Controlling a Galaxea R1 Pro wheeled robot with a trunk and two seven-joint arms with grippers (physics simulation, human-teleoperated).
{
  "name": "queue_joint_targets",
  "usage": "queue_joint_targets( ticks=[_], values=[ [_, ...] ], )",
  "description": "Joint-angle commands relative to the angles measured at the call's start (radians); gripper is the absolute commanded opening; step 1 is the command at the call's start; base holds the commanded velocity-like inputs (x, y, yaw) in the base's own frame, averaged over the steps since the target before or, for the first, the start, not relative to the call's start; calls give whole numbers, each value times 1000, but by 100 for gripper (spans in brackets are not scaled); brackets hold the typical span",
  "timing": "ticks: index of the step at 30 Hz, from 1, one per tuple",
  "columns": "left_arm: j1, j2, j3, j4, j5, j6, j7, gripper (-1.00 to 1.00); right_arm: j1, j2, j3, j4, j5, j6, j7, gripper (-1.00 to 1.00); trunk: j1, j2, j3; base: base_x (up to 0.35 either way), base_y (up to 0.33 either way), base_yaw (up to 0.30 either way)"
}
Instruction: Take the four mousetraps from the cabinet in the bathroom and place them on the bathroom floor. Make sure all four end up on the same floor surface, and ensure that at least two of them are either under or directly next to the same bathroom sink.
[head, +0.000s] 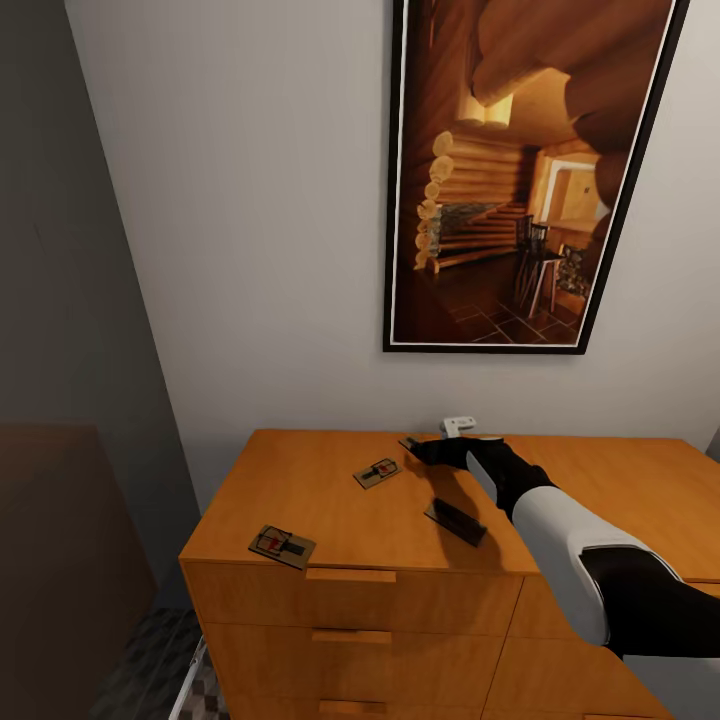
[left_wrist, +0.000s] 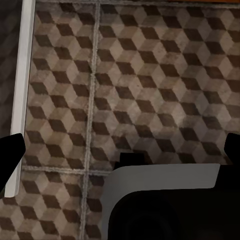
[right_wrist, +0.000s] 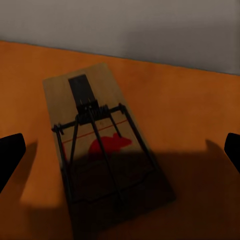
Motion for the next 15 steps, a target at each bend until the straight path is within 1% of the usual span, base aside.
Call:
queue_joint_targets(
  ticks=[1,15],
  values=[
    [1,0,2,-2,0,-1,0,100,0,0,3,-1,4,5,2,100,0,0,-1,0,0,0],
    [1,0,2,-2,0,-1,0,100,0,1,3,18,4,4,0,100,0,0,-1,0,0,0]
  ],
)
